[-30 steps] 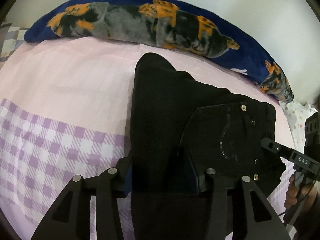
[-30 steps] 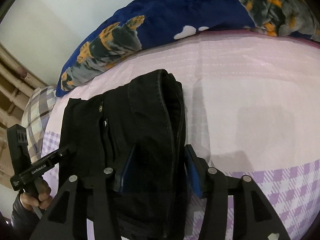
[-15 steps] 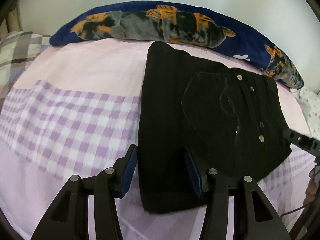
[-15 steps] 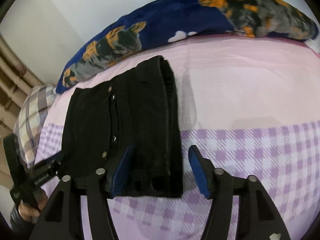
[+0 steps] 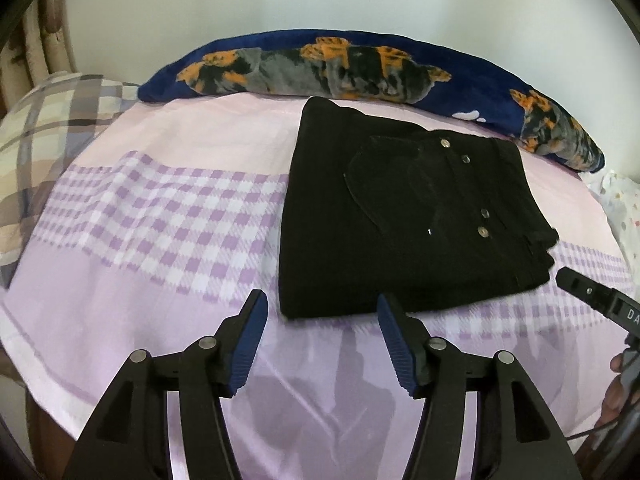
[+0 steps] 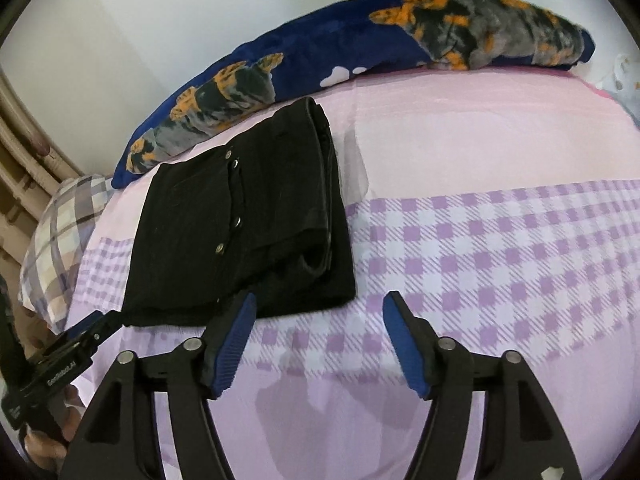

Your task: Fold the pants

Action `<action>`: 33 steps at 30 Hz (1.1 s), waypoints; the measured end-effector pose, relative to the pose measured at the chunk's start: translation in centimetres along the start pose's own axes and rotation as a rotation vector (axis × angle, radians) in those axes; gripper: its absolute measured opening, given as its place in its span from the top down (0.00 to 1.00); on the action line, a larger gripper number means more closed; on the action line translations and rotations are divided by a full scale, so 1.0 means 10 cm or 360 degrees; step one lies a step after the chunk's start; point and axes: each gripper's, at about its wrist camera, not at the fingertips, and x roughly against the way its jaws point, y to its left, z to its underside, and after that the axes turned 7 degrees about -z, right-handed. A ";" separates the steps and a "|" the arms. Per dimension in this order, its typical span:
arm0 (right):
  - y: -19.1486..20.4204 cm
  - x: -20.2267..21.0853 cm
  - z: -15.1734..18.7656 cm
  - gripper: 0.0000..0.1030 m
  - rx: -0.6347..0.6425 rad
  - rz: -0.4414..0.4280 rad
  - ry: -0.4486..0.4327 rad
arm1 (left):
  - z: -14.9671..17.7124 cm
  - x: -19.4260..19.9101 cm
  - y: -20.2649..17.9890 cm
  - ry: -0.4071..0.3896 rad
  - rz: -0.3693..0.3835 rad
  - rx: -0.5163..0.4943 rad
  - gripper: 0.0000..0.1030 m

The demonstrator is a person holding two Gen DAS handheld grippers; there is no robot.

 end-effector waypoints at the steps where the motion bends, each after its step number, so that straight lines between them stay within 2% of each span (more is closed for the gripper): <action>1: 0.03 0.04 0.03 0.32 0.0018 0.0022 -0.0013 | 0.04 0.05 -0.02 -0.0012 -0.0013 -0.0011 0.43; 5: 0.20 0.20 0.11 0.24 0.0129 0.0118 -0.0081 | 0.20 0.24 -0.08 -0.0062 -0.0051 -0.0023 0.36; 13: 0.44 0.45 0.18 0.13 0.0198 0.0150 -0.0185 | 0.37 0.57 -0.16 -0.0169 -0.0145 -0.0013 0.30; 18: 0.58 0.49 0.30 0.10 0.0276 0.0133 -0.0229 | 0.41 0.67 -0.19 -0.0224 -0.0202 -0.0001 0.27; 23: 0.72 0.47 0.36 0.09 0.0400 0.0172 -0.0234 | 0.43 0.73 -0.21 -0.0239 -0.0221 0.0044 0.27; 33: 0.73 0.50 0.35 0.06 0.0407 0.0212 -0.0269 | 0.46 0.70 -0.24 -0.0230 -0.0280 0.0051 0.27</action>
